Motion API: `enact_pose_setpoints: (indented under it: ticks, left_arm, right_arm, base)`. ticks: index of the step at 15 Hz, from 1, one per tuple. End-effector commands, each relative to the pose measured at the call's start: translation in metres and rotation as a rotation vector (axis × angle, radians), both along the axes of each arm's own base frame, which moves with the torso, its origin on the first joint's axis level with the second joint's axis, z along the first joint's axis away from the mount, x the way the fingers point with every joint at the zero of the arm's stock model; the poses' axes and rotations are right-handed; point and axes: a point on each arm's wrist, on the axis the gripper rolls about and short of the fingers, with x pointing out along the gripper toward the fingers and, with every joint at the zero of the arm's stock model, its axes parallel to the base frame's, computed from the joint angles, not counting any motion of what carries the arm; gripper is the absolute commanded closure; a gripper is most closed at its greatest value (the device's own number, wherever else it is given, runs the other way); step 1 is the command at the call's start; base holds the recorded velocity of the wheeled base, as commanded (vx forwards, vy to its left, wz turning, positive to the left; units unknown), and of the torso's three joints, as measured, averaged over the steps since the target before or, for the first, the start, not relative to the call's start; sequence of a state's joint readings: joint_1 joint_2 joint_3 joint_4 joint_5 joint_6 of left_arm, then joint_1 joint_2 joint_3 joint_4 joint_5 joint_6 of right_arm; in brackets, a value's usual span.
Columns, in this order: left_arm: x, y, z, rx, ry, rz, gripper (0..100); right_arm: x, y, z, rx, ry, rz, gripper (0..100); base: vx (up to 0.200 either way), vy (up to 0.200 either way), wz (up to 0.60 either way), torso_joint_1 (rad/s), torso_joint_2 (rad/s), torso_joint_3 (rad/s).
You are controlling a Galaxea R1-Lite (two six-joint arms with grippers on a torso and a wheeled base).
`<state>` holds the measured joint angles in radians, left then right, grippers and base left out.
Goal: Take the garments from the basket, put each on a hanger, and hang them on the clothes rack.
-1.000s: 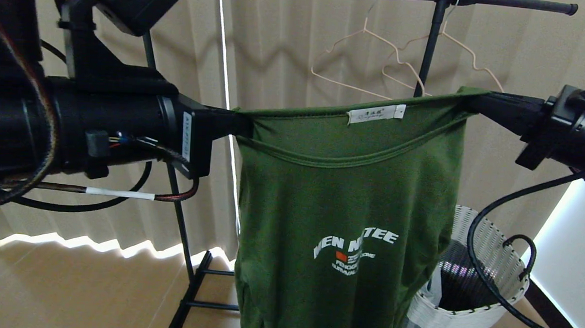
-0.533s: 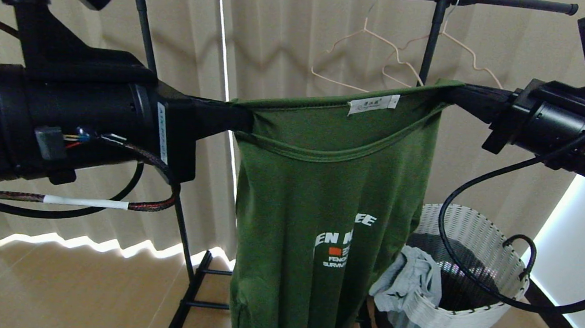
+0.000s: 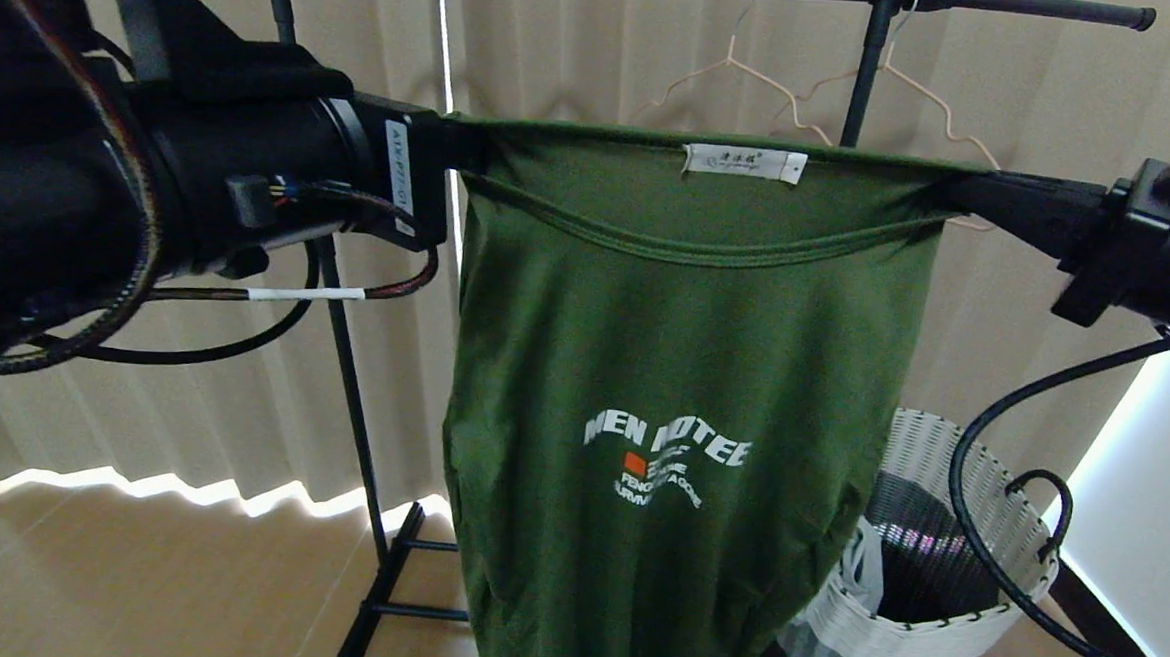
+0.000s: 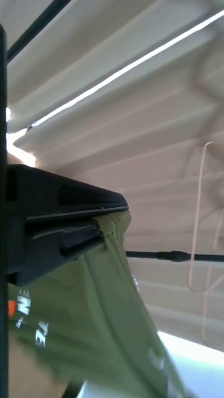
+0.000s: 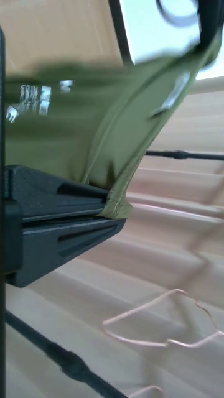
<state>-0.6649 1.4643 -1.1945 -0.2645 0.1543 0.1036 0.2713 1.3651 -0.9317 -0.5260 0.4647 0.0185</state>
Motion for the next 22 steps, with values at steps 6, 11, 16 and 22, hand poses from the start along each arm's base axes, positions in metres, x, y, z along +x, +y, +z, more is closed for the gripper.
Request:
enact_pose_setpoints:
  ticks: [6,11,16,22]
  left_arm:
    - [0.009,-0.007,-0.004,-0.010,-0.016,0.000,100]
    - [0.017,-0.013,-0.008,-0.021,-0.003,0.014,100]
    - [0.042,-0.029,-0.005,-0.086,0.005,0.094,100]
    - [0.051,-0.026,-0.011,-0.071,0.022,0.119,100]
  right_arm:
    - [-0.017,-0.004,0.007,0.008,-0.033,0.005,100]
    - [-0.027,-0.005,0.010,0.011,-0.037,0.019,100]
    - [-0.058,0.003,0.011,0.029,0.043,0.121,100]
    - [-0.061,0.011,-0.003,0.009,0.078,0.161,100]
  base:
    - [0.000,0.000,0.00,0.000,0.00,0.000]
    - [0.000,0.000,0.00,0.000,0.00,0.000]
    - [0.000,0.000,0.00,0.000,0.00,0.000]
    - [0.000,0.000,0.00,0.000,0.00,0.000]
